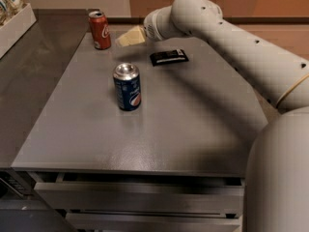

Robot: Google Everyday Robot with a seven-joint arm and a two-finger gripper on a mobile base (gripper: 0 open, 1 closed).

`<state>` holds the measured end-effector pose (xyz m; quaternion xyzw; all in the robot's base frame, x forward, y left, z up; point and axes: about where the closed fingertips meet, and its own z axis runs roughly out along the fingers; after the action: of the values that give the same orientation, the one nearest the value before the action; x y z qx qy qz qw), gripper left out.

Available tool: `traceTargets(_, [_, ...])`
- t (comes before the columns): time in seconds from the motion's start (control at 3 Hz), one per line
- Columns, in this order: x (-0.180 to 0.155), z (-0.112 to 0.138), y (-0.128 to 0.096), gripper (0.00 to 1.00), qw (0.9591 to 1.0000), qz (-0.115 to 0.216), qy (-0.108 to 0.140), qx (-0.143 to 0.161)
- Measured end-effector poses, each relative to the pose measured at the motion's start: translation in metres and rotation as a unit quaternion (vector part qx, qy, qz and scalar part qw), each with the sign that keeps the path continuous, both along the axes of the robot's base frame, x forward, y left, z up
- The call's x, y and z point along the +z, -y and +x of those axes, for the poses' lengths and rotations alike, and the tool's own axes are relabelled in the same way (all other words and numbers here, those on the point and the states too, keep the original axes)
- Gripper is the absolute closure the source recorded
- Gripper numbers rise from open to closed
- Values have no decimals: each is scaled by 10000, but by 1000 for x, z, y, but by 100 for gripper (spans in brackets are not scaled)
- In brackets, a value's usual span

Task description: Pick coke can

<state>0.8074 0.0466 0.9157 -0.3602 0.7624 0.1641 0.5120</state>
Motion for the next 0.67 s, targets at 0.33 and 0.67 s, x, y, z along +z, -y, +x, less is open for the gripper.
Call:
traceTargets(0.33, [-4, 10, -19, 0, 9994, 270, 157, 146])
traceTargets(0.67, [-4, 22, -38, 0, 9987, 289, 215, 370])
